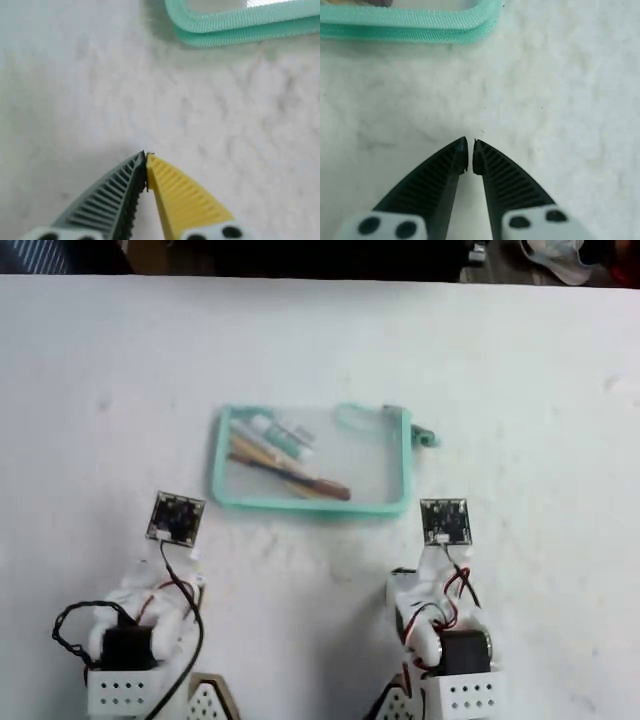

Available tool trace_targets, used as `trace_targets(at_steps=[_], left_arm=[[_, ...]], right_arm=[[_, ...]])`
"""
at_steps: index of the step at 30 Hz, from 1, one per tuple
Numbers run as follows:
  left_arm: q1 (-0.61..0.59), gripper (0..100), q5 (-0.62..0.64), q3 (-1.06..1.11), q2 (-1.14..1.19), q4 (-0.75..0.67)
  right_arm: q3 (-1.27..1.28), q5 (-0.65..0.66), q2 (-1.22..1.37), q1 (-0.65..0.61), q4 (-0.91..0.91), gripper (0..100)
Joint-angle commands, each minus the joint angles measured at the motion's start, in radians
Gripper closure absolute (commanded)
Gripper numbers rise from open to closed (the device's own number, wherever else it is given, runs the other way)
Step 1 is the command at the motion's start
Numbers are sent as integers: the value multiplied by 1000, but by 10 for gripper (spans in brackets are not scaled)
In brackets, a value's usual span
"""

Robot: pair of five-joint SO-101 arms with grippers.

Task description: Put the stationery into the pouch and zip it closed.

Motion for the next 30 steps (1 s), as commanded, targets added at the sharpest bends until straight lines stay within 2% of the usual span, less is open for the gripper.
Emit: trace_targets(at_steps=[1,16,21,22,30], left_arm=[[8,978,6,-2,-8,5],[13,977,6,-2,-8,5],[13,977,6,-2,-8,5],[13,977,6,-2,-8,5],[13,977,6,-2,-8,5]], right_arm=[[9,11,-1,1,4,982],[9,17,-1,-1,4,982],[9,238,-1,-1,5,982],[9,245,-1,-1,5,982],[9,118,-4,-1,7,982]])
